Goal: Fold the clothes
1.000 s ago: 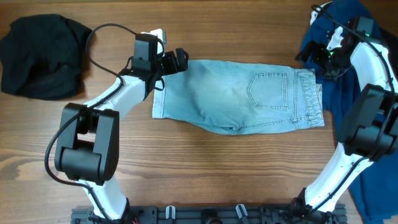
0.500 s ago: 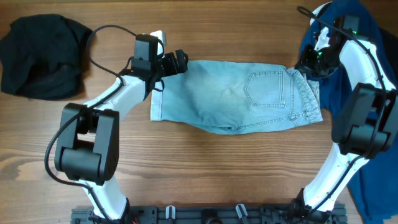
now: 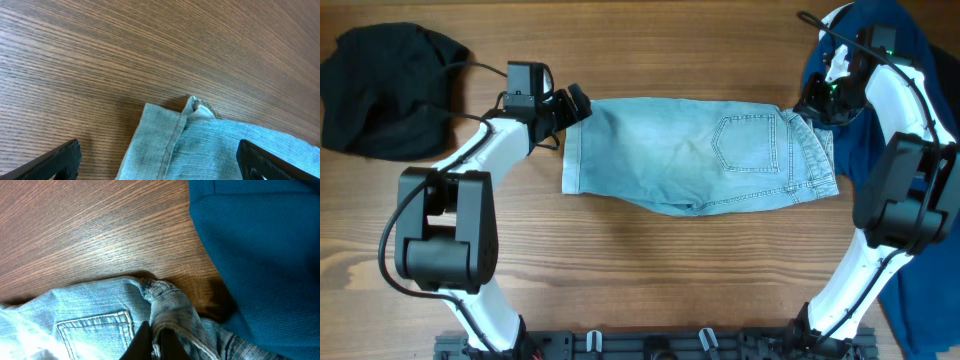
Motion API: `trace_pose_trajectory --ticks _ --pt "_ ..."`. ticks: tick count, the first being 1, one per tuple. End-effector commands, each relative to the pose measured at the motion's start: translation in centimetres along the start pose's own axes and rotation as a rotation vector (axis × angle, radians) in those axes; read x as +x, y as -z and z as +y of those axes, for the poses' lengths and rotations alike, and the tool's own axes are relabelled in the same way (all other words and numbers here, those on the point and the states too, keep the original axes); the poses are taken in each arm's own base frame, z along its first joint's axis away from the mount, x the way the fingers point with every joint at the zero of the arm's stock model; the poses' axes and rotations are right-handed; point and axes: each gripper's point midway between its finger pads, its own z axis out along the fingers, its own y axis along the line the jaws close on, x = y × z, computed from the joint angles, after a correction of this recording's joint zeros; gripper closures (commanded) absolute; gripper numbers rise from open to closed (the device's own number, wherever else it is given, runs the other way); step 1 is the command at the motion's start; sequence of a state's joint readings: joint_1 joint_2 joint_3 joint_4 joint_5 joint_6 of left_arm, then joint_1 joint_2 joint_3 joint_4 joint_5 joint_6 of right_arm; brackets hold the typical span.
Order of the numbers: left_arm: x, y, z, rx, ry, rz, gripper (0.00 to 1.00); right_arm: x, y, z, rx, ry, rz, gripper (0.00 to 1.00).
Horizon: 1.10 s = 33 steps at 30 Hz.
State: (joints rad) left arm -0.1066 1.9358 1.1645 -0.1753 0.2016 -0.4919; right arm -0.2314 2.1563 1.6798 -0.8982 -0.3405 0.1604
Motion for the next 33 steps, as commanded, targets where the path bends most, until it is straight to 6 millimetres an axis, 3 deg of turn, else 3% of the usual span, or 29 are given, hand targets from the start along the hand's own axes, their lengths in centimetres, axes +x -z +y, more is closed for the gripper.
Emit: trace_pose_trajectory --ticks 1,8,15,16,17,18,20,22,23,24,25,33 --pt "0.1 -0.9 0.3 -0.015 0.018 0.004 0.00 0.3 -1.0 0.5 -0.025 0.003 0.026 0.96" --pt "2.3 -3.5 -0.7 0.084 0.044 0.089 0.00 0.3 -1.0 0.5 -0.025 0.003 0.028 0.96" --pt "4.3 -3.9 -5.1 0.163 -0.040 0.104 0.01 0.3 -0.9 0.5 -0.024 0.003 0.029 0.96" --pt "4.7 -4.0 -5.5 0.167 -0.049 0.109 0.05 0.3 -0.9 0.5 -0.025 0.003 0.029 0.96" --pt "4.9 -4.0 -5.8 0.170 -0.056 0.113 0.12 0.3 -0.9 0.5 -0.025 0.003 0.029 0.95" --pt "5.1 -4.0 -5.9 0.172 -0.058 0.115 0.33 0.3 -0.9 0.5 -0.025 0.003 0.029 0.96" --pt "5.1 -4.0 -6.0 0.172 -0.059 0.115 0.60 0.4 -0.9 0.5 -0.025 0.002 0.031 0.95" --pt "5.0 -4.0 -5.9 0.171 -0.057 0.113 0.94 0.4 -0.9 0.5 -0.024 0.002 0.033 0.96" --pt "4.9 -4.0 -5.9 0.173 -0.058 0.110 0.96 0.4 -0.9 0.5 -0.024 0.002 0.034 0.96" --pt "4.8 -4.0 -5.9 0.173 -0.059 0.103 0.84 0.4 -0.9 0.5 -0.024 0.002 0.033 0.96" --pt "4.7 -4.0 -5.9 0.172 -0.060 0.100 0.02 0.4 -0.9 0.5 -0.024 0.002 0.033 0.96" --pt "3.8 -4.2 -4.6 0.095 -0.057 0.048 0.00 0.5 -0.9 0.5 -0.024 0.003 0.034 0.96"
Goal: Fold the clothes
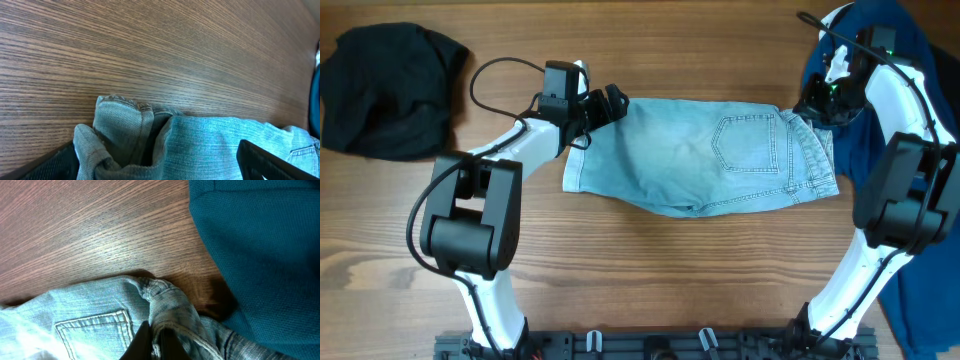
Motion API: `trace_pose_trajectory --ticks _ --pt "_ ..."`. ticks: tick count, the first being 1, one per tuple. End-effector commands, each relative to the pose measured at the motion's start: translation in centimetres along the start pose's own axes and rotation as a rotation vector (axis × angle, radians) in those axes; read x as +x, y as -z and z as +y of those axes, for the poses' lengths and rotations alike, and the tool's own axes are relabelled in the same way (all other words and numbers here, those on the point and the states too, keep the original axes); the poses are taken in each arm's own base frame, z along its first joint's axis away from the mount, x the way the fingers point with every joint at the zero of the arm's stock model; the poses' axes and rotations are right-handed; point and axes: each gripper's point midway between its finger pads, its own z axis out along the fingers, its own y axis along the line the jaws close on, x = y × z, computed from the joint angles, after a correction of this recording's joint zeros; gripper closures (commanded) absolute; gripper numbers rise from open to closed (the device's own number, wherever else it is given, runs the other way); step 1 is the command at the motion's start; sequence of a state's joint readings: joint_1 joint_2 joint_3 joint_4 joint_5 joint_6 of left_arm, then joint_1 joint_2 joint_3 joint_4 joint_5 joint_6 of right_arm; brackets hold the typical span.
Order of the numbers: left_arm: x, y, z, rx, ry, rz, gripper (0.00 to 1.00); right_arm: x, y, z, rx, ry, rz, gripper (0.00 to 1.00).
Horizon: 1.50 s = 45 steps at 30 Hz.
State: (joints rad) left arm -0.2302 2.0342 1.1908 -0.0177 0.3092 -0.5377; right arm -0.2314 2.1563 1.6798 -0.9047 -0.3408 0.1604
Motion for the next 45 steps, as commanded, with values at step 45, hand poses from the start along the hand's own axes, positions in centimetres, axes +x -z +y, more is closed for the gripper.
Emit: trace_pose_trajectory --ticks 45 --pt "-0.5 2.6 -2.4 0.254 0.087 0.096 0.46 1.2 -0.9 0.4 -0.019 0.017 0.063 0.96"
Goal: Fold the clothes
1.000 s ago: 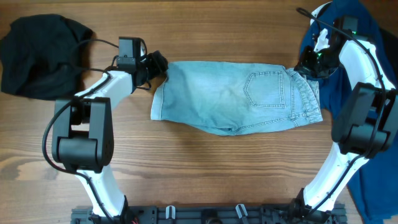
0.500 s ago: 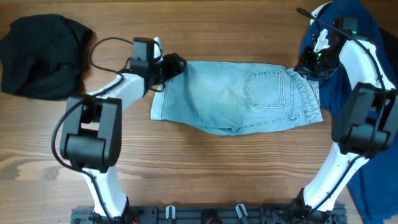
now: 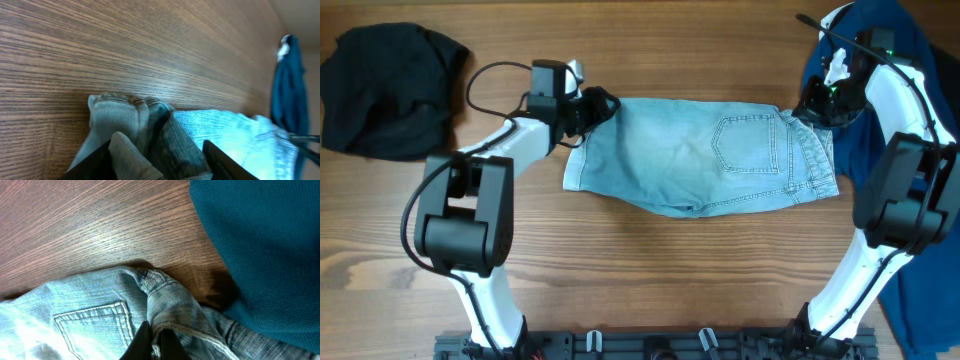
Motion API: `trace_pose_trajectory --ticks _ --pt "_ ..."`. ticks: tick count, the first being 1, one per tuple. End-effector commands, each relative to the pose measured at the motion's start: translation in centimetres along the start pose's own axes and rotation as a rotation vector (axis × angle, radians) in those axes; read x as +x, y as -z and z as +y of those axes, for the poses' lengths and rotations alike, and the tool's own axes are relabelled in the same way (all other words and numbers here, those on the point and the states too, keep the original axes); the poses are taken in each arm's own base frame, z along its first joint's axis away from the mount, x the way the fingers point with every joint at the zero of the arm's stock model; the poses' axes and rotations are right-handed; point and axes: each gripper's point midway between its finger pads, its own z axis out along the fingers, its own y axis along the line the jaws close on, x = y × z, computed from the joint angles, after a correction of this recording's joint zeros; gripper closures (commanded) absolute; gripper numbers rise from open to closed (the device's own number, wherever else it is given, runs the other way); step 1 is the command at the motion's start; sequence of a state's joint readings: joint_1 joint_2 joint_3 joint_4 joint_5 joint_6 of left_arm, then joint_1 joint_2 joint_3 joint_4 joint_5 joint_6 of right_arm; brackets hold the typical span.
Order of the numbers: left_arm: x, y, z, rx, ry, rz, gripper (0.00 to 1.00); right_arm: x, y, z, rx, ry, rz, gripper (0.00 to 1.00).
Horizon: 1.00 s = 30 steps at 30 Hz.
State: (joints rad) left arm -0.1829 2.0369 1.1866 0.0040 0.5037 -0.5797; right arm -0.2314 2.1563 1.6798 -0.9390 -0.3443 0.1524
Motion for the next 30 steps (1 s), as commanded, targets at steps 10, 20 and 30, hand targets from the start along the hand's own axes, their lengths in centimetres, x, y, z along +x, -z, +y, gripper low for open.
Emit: trace_pose_trajectory --ticks 10,20,30 --pt "-2.6 7.0 -6.9 0.186 -0.060 -0.063 0.54 0.3 -0.9 0.5 -0.021 0.022 0.029 0.96" --pt "-2.5 6.3 -0.2 -0.114 0.016 -0.097 0.30 0.5 -0.9 0.4 -0.020 0.020 0.036 0.96" --pt "-0.2 2.6 7.2 -0.251 0.116 -0.008 0.25 0.7 -0.9 0.4 -0.019 0.016 0.047 0.96"
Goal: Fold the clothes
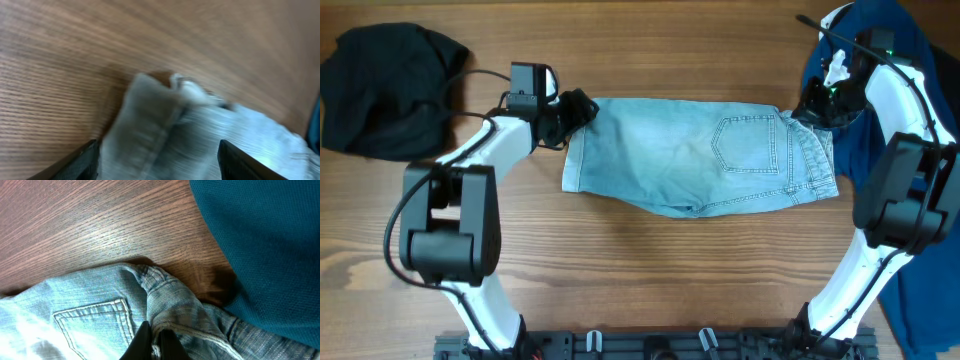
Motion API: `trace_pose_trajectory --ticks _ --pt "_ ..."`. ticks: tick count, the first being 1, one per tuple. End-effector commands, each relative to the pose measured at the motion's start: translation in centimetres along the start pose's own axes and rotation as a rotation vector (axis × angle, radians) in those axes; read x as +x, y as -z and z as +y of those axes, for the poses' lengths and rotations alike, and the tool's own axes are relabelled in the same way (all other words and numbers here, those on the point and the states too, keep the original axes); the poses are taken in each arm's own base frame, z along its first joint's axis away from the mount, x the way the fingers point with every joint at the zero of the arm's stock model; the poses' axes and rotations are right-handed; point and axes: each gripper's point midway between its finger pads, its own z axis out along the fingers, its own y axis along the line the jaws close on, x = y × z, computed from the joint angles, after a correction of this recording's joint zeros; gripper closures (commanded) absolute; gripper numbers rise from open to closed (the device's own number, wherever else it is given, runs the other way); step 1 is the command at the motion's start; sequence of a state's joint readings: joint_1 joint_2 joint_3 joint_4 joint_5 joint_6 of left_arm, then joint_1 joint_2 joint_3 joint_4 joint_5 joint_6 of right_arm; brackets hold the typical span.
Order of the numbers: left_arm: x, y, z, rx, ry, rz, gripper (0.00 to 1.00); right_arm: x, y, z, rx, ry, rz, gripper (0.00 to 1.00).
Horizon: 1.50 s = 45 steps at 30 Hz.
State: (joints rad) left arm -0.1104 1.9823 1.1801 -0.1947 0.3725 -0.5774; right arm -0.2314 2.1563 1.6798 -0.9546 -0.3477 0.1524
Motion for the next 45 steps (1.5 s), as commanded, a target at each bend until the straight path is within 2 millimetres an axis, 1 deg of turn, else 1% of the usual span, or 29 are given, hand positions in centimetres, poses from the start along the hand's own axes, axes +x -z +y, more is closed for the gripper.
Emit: trace_pose_trajectory --ticks 1,3,4,7,10,13,15,16,17,18,19,20,21,22,23,25,26,28,32,34,36,39,40,43,44,45 --pt "0.1 -1.4 2.4 -0.051 0.008 0.009 0.25 0.4 -0.9 0.4 -0.017 0.022 0.032 0.96" --pt "-0.1 -1.6 2.8 -0.052 0.016 0.005 0.25 0.4 -0.9 0.4 -0.017 0.022 0.032 0.95" --pt "-0.3 -1.6 2.5 -0.043 0.011 -0.004 0.25 0.4 -0.9 0.4 -0.017 0.022 0.032 0.96" --pt "-1.0 -1.6 1.4 0.008 0.005 -0.025 0.25 0.4 -0.9 0.4 -0.017 0.021 0.032 0.96" --pt "-1.8 -1.6 0.8 0.033 0.004 -0.056 0.26 0.4 -0.9 0.4 -0.017 0.032 0.034 0.96" --pt "-2.1 -1.5 -0.6 0.102 -0.009 -0.058 0.28 0.5 -0.9 0.3 -0.016 0.037 0.038 0.96" --pt "-2.0 -1.4 -1.5 0.148 0.002 -0.045 0.44 0.5 -0.9 0.4 -0.016 0.037 0.039 0.96" --pt "-1.9 -1.3 -1.8 0.163 0.001 -0.037 0.49 0.5 -0.9 0.3 -0.016 0.037 0.039 0.96" --pt "-1.7 -1.3 -2.0 0.177 -0.001 -0.030 0.49 0.6 -0.9 0.4 -0.016 0.037 0.040 0.96" --pt "-1.7 -1.3 -2.1 0.179 -0.002 -0.028 0.54 0.6 -0.9 0.3 -0.016 0.039 0.042 0.96" --pt "-1.5 -1.4 -2.2 0.180 -0.004 -0.024 0.63 0.6 -0.9 0.3 -0.016 0.039 0.042 0.96" --pt "-1.4 -1.4 -2.2 0.178 -0.002 -0.021 0.75 0.6 -0.9 0.3 -0.016 0.039 0.042 0.96" --pt "-1.4 -1.4 -2.2 0.178 -0.002 -0.019 0.78 0.6 -0.9 0.3 -0.016 0.040 0.042 0.96" --pt "-1.3 -1.4 -2.2 0.176 -0.001 -0.017 0.59 0.6 -0.9 0.3 -0.016 0.039 0.042 0.96" --pt "-1.2 -1.4 -2.1 0.172 0.002 -0.015 0.21 0.6 -0.9 0.3 -0.016 0.040 0.042 0.96" --pt "-1.3 -1.5 -1.1 0.131 0.019 -0.018 0.00 0.6 -0.9 0.3 -0.016 0.039 0.042 0.96" --pt "-1.6 -1.5 0.2 0.073 0.034 -0.036 0.00 0.6 -0.9 0.3 -0.016 0.040 0.041 0.95" --pt "-1.9 -1.3 1.3 0.039 0.050 -0.043 0.00 0.5 -0.9 0.3 -0.017 0.042 0.038 0.96" --pt "-1.8 -1.5 1.5 0.038 0.052 -0.039 0.00 0.4 -0.9 0.4 -0.017 0.042 0.035 0.96" --pt "-1.1 -2.2 1.8 0.030 0.054 -0.020 0.00 0.5 -0.9 0.4 -0.017 0.042 0.035 0.96" --pt "0.2 -3.7 1.9 0.032 0.049 0.019 0.00 0.5 -0.9 0.4 -0.017 0.041 0.036 0.96" --pt "1.8 -5.5 1.6 0.045 0.050 0.056 0.00 0.6 -0.9 0.3 -0.016 0.040 0.042 0.96" --pt "1.9 -5.7 1.1 0.065 0.039 0.059 0.00 0.6 -0.9 0.3 -0.016 0.039 0.042 0.96" --pt "1.8 -5.7 -1.3 0.164 -0.001 0.059 0.00 0.7 -0.9 0.3 -0.016 0.039 0.044 0.94" --pt "1.9 -5.7 -1.5 0.169 0.008 0.061 0.01 0.7 -0.9 0.3 -0.016 0.039 0.046 0.96" --pt "2.0 -5.7 -1.5 0.171 0.018 0.067 0.04 0.7 -0.9 0.3 -0.015 0.039 0.047 0.96"
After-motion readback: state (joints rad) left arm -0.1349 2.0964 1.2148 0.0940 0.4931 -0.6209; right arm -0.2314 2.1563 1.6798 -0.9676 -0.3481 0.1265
